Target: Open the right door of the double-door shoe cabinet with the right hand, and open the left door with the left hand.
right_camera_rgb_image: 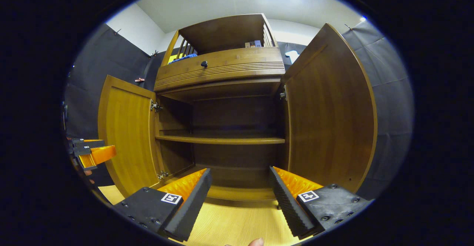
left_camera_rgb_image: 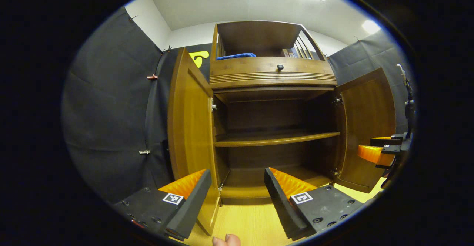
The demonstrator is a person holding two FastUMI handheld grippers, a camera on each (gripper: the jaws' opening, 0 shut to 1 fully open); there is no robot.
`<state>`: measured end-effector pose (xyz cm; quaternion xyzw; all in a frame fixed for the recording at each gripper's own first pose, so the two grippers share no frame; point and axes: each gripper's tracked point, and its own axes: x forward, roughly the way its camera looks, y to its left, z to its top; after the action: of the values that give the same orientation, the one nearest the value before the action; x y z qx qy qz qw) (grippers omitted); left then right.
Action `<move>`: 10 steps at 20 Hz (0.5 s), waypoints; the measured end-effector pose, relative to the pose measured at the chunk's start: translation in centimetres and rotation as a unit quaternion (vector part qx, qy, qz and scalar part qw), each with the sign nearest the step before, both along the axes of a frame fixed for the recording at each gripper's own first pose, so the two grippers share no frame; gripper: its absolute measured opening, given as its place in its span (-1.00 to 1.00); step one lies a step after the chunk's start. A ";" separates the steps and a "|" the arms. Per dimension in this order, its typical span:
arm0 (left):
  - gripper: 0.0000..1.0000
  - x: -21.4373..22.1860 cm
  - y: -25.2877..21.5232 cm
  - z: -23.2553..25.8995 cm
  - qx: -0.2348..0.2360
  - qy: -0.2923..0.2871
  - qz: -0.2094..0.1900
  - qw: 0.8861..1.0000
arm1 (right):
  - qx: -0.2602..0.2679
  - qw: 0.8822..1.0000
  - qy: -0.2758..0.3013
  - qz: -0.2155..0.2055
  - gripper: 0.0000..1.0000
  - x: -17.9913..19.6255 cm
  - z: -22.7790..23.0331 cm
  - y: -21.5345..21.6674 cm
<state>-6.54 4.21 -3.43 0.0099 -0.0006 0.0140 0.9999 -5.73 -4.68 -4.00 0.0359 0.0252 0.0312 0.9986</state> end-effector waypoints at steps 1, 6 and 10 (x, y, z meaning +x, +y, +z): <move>0.80 0.1 -0.2 0.0 0.000 -0.001 0.000 1.000 | 0.000 1.000 0.000 0.001 0.96 0.1 0.0 0.0; 0.80 0.8 -1.4 0.3 0.003 -0.004 0.000 1.000 | -0.012 1.000 -0.004 -0.012 1.00 0.3 0.4 -0.8; 0.80 1.4 -2.3 0.2 0.003 0.000 0.001 1.000 | -0.017 1.000 -0.010 -0.012 1.00 0.3 0.9 -0.6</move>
<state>-5.09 1.90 -3.19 0.0133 -0.0003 0.0151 0.9998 -5.39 -5.31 -3.05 0.0188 0.0154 0.0189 0.9995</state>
